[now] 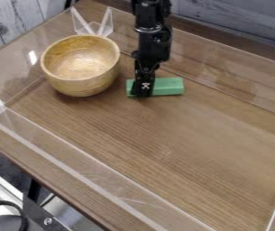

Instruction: Put the green block in the brown bowl

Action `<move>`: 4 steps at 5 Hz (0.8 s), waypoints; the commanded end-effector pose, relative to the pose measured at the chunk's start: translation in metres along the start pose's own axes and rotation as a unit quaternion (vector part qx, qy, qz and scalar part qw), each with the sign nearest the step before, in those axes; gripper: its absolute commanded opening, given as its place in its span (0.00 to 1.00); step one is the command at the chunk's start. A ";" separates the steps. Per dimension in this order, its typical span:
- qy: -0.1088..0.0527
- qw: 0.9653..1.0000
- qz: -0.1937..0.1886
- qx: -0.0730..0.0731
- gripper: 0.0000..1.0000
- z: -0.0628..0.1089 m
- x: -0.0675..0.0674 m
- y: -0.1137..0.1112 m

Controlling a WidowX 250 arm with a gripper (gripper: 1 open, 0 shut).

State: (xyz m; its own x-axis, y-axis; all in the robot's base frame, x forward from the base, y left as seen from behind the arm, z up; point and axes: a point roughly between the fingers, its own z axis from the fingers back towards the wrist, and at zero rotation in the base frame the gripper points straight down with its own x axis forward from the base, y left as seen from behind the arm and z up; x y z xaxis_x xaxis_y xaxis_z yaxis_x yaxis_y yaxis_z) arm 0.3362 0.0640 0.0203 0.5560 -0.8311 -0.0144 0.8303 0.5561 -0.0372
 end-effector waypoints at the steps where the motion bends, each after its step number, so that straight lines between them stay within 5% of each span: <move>1: -0.014 1.000 -0.020 0.015 0.00 0.009 0.002 0.015; 4: -0.009 1.000 -0.019 0.010 0.00 0.008 -0.004 0.008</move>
State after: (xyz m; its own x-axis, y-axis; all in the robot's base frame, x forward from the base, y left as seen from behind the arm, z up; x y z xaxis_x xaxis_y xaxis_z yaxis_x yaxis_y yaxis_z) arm 0.3391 0.0692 0.0191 0.5282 -0.8491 -0.0052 0.8483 0.5280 -0.0405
